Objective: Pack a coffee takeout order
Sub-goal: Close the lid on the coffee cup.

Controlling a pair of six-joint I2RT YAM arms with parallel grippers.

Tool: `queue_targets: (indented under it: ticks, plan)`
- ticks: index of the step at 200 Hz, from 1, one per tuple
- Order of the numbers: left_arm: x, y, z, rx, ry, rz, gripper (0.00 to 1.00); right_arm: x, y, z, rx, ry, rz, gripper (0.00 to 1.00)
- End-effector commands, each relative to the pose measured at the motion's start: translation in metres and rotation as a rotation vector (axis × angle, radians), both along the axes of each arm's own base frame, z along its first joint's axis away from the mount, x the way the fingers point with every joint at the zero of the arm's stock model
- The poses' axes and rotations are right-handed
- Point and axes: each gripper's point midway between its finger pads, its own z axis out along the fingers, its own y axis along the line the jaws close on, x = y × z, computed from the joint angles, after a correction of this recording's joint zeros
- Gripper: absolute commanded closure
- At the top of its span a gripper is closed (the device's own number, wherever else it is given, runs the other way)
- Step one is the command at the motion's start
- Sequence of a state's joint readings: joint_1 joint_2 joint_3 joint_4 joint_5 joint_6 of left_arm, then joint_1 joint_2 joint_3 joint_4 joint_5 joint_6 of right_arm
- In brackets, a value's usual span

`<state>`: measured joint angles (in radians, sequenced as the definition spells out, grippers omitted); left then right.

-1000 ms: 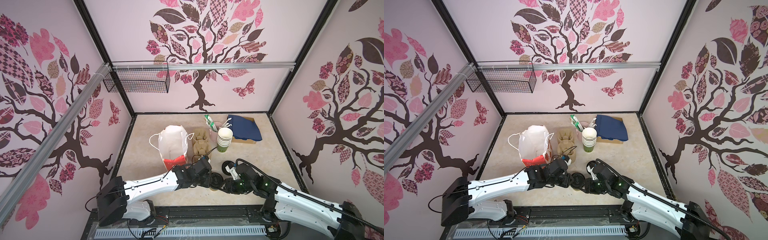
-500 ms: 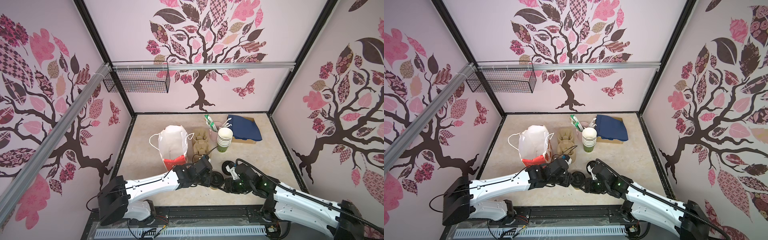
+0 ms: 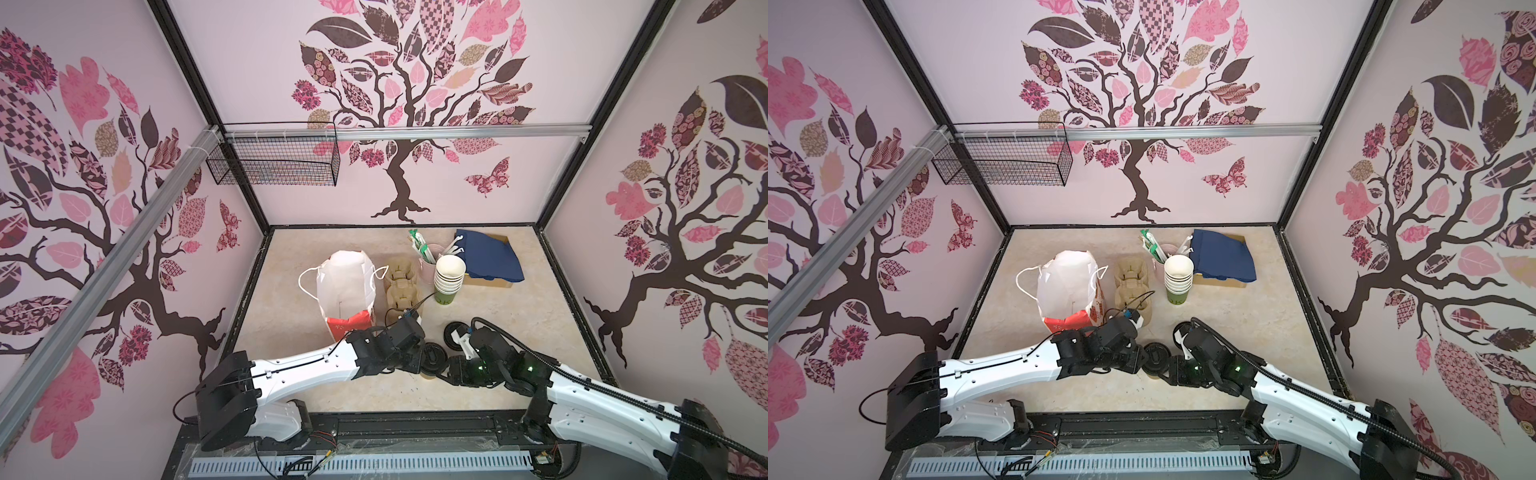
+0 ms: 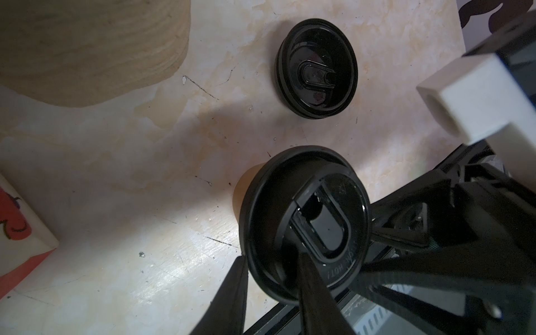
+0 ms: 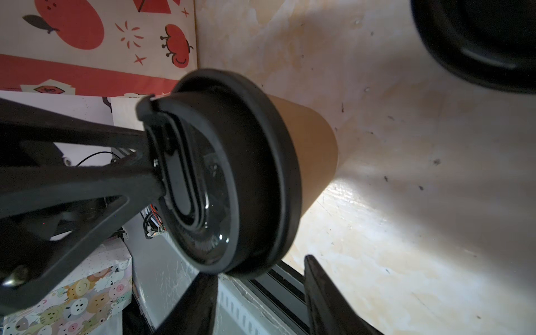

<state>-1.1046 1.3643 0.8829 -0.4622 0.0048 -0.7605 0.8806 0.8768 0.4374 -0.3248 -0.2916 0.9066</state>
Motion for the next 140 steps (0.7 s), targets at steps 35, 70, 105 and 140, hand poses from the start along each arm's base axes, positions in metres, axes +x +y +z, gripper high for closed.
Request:
queue_targets:
  ticks: [35,70,105,140]
  plan:
    - [-0.006,0.006,-0.014,0.071,0.034,-0.025,0.69,0.004,-0.034,-0.036,-0.211,0.011,-0.067,0.5]
    - [-0.005,0.007,-0.012,0.077,0.026,-0.032,0.69,0.011,-0.011,0.009,-0.04,-0.056,-0.053,0.5]
    - [-0.005,0.007,-0.012,0.085,0.025,-0.038,0.69,0.021,-0.026,0.029,-0.111,-0.115,-0.104,0.49]
    - [-0.005,0.005,-0.011,0.088,0.024,-0.049,0.69,0.032,-0.026,0.052,-0.099,-0.184,-0.127,0.52]
